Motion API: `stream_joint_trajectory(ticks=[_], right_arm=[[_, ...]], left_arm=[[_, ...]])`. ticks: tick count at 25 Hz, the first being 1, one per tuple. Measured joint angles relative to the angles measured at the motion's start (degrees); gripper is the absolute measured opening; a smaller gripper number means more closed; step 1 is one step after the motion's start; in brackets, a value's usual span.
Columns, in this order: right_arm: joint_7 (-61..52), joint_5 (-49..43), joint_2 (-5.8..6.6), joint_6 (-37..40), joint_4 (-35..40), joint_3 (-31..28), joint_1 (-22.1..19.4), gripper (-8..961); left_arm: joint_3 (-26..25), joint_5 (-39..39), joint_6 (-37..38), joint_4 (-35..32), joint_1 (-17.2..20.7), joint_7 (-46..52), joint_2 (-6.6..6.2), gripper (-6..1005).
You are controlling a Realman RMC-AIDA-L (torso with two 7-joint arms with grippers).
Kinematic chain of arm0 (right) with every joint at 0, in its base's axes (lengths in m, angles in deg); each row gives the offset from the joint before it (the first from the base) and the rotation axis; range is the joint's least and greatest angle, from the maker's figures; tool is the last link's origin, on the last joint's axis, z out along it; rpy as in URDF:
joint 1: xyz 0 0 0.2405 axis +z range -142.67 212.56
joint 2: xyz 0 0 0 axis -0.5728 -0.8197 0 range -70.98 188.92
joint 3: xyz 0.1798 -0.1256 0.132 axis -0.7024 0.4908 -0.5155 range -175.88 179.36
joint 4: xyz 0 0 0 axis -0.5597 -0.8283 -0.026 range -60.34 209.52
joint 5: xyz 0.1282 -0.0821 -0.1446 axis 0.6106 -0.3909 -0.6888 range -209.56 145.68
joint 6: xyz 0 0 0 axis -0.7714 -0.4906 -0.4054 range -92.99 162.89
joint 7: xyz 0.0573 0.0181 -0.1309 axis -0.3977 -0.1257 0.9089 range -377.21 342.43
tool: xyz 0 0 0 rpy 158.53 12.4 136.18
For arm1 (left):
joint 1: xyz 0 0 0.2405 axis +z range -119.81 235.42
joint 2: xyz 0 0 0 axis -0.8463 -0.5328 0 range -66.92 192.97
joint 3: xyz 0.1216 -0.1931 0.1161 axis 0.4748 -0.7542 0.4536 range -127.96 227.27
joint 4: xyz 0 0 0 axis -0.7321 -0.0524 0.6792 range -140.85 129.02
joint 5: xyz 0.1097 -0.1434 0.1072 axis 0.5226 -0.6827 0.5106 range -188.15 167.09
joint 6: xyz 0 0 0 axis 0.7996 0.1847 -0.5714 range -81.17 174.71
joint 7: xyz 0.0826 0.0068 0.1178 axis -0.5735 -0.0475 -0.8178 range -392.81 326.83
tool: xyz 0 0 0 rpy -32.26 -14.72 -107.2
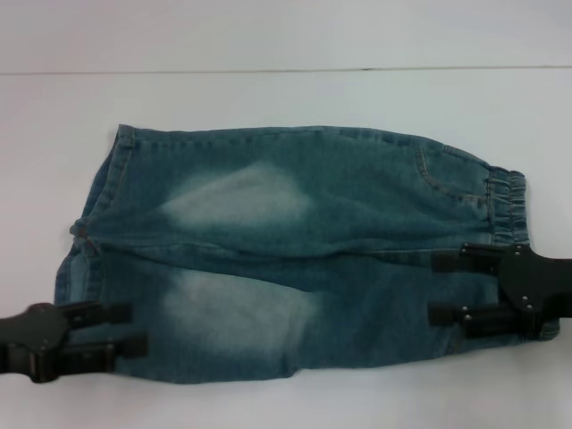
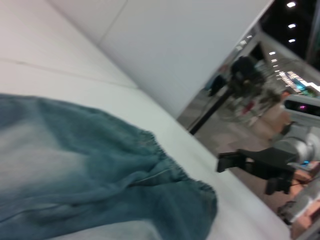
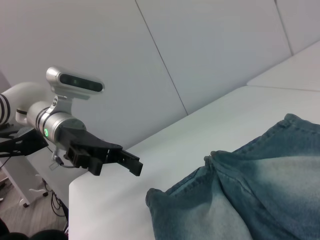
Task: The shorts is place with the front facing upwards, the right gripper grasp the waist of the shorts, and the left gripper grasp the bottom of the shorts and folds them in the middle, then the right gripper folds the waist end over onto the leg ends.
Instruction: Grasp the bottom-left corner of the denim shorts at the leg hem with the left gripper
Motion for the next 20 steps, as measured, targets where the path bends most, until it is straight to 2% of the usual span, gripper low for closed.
stream_joint_trajectory(ticks=[9, 15, 20], right_arm=[[-1.4, 0.0, -0.13, -0.2, 0.1, 0.0, 0.1, 941], [-1.4, 0.0, -0.22, -0.5, 0.1, 0.1, 0.4, 942], [-1.3, 0.0, -0.21, -0.6, 0.1, 0.1, 0.5, 942]], left_arm=[[-2.5, 8.0, -1.2, -7.9, -0.6, 7.9, -0.55, 841], [-4.7, 13.2, -3.8, -8.3, -0.7, 8.6, -0.77, 842], [-5.6, 17.4, -9.6, -7.5, -0.4, 8.7, -0.80, 841]])
